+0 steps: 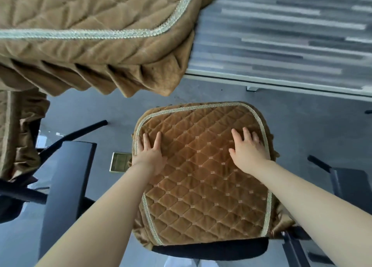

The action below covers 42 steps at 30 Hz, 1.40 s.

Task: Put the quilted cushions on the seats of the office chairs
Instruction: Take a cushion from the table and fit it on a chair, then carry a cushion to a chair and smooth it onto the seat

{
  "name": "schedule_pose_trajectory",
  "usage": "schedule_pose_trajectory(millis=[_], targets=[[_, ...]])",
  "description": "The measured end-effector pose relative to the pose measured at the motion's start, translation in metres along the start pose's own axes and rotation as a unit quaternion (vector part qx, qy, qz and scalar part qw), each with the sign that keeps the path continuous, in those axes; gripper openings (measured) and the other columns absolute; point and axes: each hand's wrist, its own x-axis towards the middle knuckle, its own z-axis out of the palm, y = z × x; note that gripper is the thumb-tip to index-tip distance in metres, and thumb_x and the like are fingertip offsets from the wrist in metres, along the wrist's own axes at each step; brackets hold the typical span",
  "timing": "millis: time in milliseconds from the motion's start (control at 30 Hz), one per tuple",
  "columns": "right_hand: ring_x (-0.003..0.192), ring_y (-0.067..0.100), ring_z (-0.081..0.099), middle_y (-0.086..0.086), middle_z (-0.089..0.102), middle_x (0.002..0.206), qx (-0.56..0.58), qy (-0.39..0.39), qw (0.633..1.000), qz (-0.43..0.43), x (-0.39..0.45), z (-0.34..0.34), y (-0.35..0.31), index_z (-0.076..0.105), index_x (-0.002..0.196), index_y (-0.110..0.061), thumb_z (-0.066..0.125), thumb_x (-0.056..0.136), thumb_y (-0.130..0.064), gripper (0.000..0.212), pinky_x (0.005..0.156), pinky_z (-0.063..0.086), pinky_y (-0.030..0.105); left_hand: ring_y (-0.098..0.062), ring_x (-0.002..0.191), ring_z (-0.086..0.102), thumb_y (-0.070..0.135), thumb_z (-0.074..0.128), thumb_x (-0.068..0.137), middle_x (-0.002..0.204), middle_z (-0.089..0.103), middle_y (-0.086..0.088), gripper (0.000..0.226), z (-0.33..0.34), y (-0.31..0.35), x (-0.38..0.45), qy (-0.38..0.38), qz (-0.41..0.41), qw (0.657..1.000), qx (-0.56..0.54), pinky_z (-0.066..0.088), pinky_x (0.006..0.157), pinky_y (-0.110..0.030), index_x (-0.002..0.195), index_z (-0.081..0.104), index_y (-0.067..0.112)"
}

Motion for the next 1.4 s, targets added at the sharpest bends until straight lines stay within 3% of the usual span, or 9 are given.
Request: schedule_pose_trajectory(millis=[133,300,400,600,767,900,1033,1167,1400], targets=[[0.140,0.036,0.029,0.015,0.027,0.155,0.131,-0.085,0.988,0.023,-0.052,-0.037,-0.021,0.011,0.151,-0.013,0.037,0.099,-0.040,0.064,0.112,0.030,0.047,-0.035,0.149,-0.014,0.024,0.039,0.093,0.163,-0.017,-0.003,0.077,0.005,-0.004,-0.045,-0.120,0.027,0.990,0.062,0.008,0.118,-0.062,0.154,-0.007,0.038],[0.138,0.027,0.036,0.006,0.036,0.152,0.205,-0.055,0.977,-0.034,-0.122,-0.090,-0.060,0.025,0.149,-0.017,0.043,0.098,-0.038,0.057,0.114,0.028,0.039,-0.034,0.151,-0.002,0.032,0.044,0.094,0.164,0.007,-0.015,0.071,-0.020,-0.007,-0.120,-0.093,0.085,0.992,0.001,0.013,0.121,-0.053,0.156,0.011,0.020],[0.135,0.024,0.041,0.002,0.040,0.149,0.232,-0.039,0.971,-0.047,-0.149,-0.130,-0.081,0.032,0.145,-0.022,0.046,0.098,-0.036,0.051,0.111,0.034,0.038,-0.036,0.145,0.024,0.033,0.047,0.093,0.155,0.033,-0.014,0.060,-0.059,-0.019,-0.155,-0.076,0.098,0.992,-0.020,0.027,0.117,-0.047,0.149,0.034,0.014],[0.126,0.020,0.049,0.002,0.051,0.139,0.256,0.043,0.960,-0.105,-0.165,-0.223,-0.118,0.041,0.139,-0.019,0.047,0.098,-0.030,0.043,0.104,0.039,0.031,-0.026,0.112,0.059,0.027,0.050,0.096,0.122,0.064,-0.006,0.035,-0.171,-0.066,-0.200,0.063,0.070,0.980,-0.174,0.047,0.089,-0.031,0.126,0.060,0.013],[0.108,0.020,0.056,0.002,0.059,0.116,0.348,0.047,0.934,-0.067,-0.138,-0.286,-0.139,0.047,0.132,-0.017,0.047,0.097,-0.031,0.038,0.091,0.047,0.032,-0.034,0.103,0.063,0.014,0.053,0.089,0.103,0.071,-0.013,0.025,-0.260,-0.131,-0.191,0.265,-0.028,0.913,-0.307,0.050,0.083,-0.035,0.103,0.072,0.009],[0.102,0.030,0.061,0.010,0.058,0.114,0.511,0.040,0.858,0.037,-0.100,-0.309,-0.143,0.052,0.110,-0.014,0.055,0.091,-0.027,0.024,0.073,0.059,0.040,-0.041,0.108,0.057,0.020,0.053,0.092,0.116,0.062,-0.022,0.033,-0.312,-0.176,-0.165,0.397,-0.105,0.841,-0.352,0.044,0.089,-0.043,0.115,0.062,-0.001],[0.105,0.031,0.059,0.010,0.058,0.121,0.580,0.046,0.808,0.095,-0.069,-0.310,-0.139,0.053,0.114,-0.010,0.056,0.087,-0.029,0.033,0.071,0.056,0.039,-0.044,0.127,0.045,0.032,0.056,0.093,0.137,0.047,-0.029,0.058,-0.331,-0.196,-0.130,0.374,-0.143,0.833,-0.383,0.038,0.106,-0.051,0.135,0.043,-0.006],[0.106,0.032,0.060,0.008,0.060,0.122,0.650,0.022,0.750,0.117,-0.053,-0.312,-0.141,0.053,0.118,-0.013,0.060,0.087,-0.019,0.033,0.080,0.054,0.049,-0.040,0.139,0.034,0.047,0.063,0.086,0.152,0.037,-0.018,0.091,-0.333,-0.189,-0.109,0.310,-0.133,0.821,-0.461,0.034,0.111,-0.054,0.153,0.017,0.006],[0.104,0.028,0.062,0.009,0.064,0.117,0.661,0.031,0.744,0.097,-0.044,-0.304,-0.153,0.056,0.117,-0.007,0.075,0.074,-0.010,0.048,0.095,0.050,0.046,-0.043,0.133,0.039,0.038,0.075,0.077,0.150,0.030,-0.021,0.097,-0.344,-0.192,-0.102,0.311,-0.183,0.819,-0.445,0.040,0.105,-0.056,0.149,0.021,0.003]])
